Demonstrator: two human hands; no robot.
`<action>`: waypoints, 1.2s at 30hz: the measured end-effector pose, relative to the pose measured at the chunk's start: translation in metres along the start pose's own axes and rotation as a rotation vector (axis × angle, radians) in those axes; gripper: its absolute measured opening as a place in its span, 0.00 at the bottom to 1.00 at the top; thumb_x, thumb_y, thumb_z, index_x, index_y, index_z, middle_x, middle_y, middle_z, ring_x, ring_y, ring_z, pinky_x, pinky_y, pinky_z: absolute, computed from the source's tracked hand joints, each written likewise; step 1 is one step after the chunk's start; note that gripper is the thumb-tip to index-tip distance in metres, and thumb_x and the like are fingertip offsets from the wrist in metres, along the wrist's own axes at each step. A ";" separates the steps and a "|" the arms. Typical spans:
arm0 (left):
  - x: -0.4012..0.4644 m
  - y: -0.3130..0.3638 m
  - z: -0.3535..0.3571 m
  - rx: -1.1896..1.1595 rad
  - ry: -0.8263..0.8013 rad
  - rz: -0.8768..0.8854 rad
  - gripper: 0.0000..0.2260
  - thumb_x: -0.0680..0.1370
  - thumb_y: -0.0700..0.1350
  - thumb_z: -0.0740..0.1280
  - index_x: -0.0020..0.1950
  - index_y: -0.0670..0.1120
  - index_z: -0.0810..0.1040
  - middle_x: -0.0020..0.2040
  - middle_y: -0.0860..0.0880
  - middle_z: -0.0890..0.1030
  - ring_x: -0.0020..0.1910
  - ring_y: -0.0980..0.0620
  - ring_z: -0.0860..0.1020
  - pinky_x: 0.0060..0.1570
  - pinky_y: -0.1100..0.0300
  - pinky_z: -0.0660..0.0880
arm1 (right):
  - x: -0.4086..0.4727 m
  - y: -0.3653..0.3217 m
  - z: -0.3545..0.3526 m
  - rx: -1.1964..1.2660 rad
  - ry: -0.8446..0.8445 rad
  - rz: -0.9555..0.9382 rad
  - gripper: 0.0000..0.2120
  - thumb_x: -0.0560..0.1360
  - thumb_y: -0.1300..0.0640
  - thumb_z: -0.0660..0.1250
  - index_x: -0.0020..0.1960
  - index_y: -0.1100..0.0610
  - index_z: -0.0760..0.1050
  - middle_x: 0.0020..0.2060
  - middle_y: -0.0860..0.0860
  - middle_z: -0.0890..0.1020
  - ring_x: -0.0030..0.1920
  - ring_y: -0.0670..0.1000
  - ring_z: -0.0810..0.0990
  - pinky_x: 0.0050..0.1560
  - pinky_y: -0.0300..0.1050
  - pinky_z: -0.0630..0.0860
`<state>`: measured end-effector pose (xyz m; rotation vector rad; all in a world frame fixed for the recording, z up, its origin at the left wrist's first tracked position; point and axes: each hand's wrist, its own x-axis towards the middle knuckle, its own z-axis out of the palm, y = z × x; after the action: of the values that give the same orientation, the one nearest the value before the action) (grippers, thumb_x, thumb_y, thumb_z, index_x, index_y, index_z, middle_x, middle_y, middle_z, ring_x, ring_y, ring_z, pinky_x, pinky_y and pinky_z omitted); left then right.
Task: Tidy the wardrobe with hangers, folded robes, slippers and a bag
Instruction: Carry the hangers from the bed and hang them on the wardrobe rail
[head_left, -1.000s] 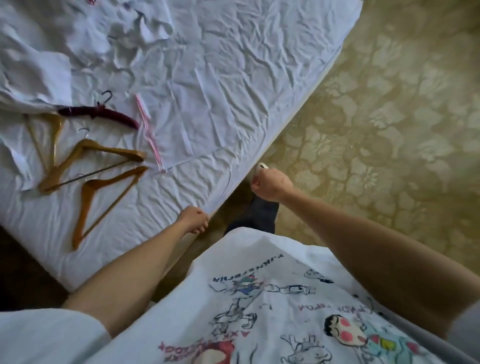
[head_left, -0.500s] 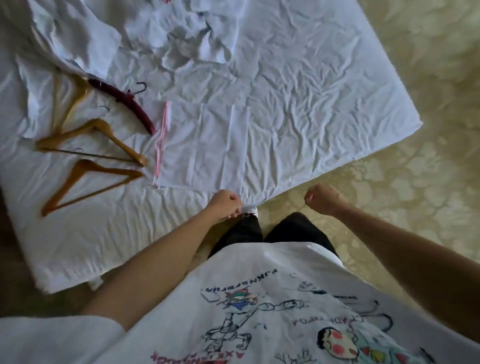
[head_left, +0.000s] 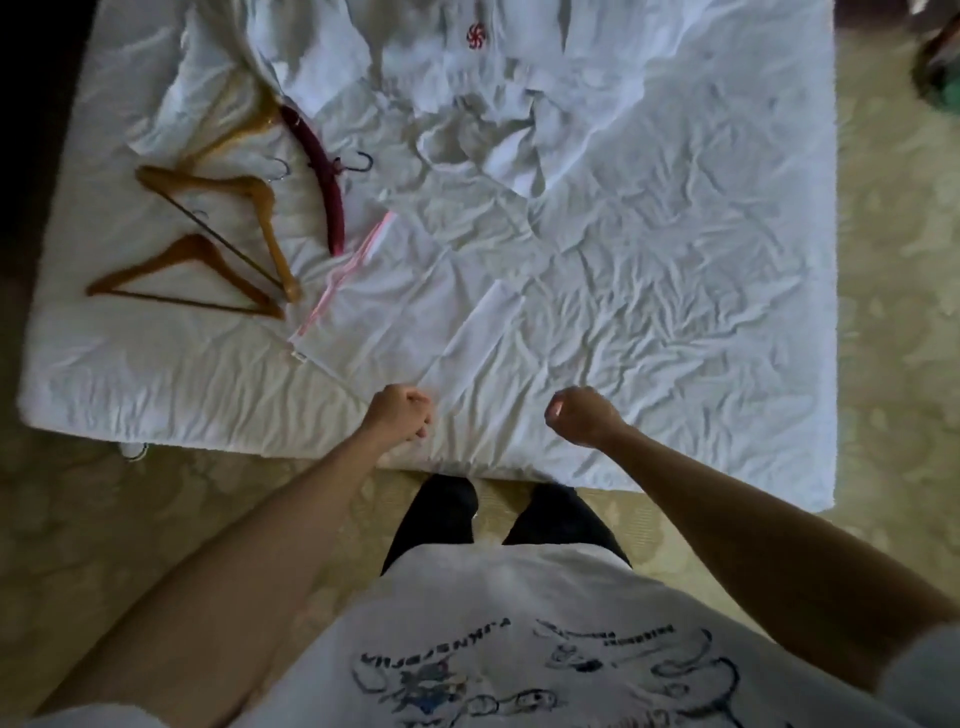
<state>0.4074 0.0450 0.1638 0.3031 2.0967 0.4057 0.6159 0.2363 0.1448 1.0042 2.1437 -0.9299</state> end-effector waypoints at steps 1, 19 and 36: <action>0.003 0.003 -0.006 -0.017 0.022 0.002 0.08 0.79 0.43 0.65 0.48 0.43 0.83 0.40 0.48 0.85 0.32 0.52 0.83 0.29 0.64 0.76 | 0.013 -0.012 -0.011 0.011 0.001 -0.025 0.11 0.76 0.56 0.62 0.50 0.55 0.84 0.51 0.54 0.85 0.53 0.56 0.82 0.48 0.44 0.76; 0.308 -0.070 -0.230 -0.214 0.391 -0.288 0.14 0.78 0.46 0.63 0.55 0.40 0.83 0.54 0.40 0.84 0.54 0.40 0.82 0.56 0.48 0.79 | 0.353 -0.329 -0.043 0.106 0.011 -0.112 0.12 0.76 0.55 0.62 0.52 0.57 0.83 0.49 0.55 0.85 0.53 0.57 0.83 0.51 0.44 0.79; 0.460 -0.090 -0.252 -0.287 0.597 -0.303 0.20 0.77 0.55 0.64 0.56 0.39 0.81 0.52 0.41 0.84 0.52 0.40 0.83 0.52 0.51 0.81 | 0.501 -0.400 -0.002 0.547 0.246 0.066 0.16 0.69 0.50 0.74 0.51 0.56 0.74 0.39 0.51 0.85 0.38 0.50 0.84 0.38 0.45 0.81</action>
<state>-0.0522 0.0907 -0.1006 -0.3459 2.5637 0.6631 0.0186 0.2511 -0.0875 1.5086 2.0722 -1.4699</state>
